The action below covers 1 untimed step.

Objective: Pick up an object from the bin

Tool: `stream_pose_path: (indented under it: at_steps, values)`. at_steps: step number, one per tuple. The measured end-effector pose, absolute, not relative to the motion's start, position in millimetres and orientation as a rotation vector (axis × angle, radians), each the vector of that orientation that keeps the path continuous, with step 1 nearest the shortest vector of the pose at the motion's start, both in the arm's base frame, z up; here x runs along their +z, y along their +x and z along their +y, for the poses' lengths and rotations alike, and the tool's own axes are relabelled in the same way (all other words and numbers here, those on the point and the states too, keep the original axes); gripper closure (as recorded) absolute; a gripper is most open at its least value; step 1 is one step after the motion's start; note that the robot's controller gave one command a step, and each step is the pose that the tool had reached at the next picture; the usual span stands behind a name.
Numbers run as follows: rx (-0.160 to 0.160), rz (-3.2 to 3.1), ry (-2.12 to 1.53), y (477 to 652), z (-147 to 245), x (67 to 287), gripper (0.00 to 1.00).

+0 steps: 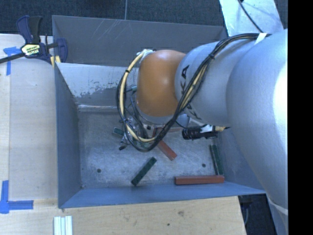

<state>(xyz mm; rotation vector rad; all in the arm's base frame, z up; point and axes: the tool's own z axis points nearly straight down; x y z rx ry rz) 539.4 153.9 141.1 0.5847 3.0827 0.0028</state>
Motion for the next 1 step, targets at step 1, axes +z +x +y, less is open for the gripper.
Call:
stream_pose_path:
  at_steps: [1]
  values:
    - [0.004,3.081,0.586,540.4,153.4,148.6,1.0]
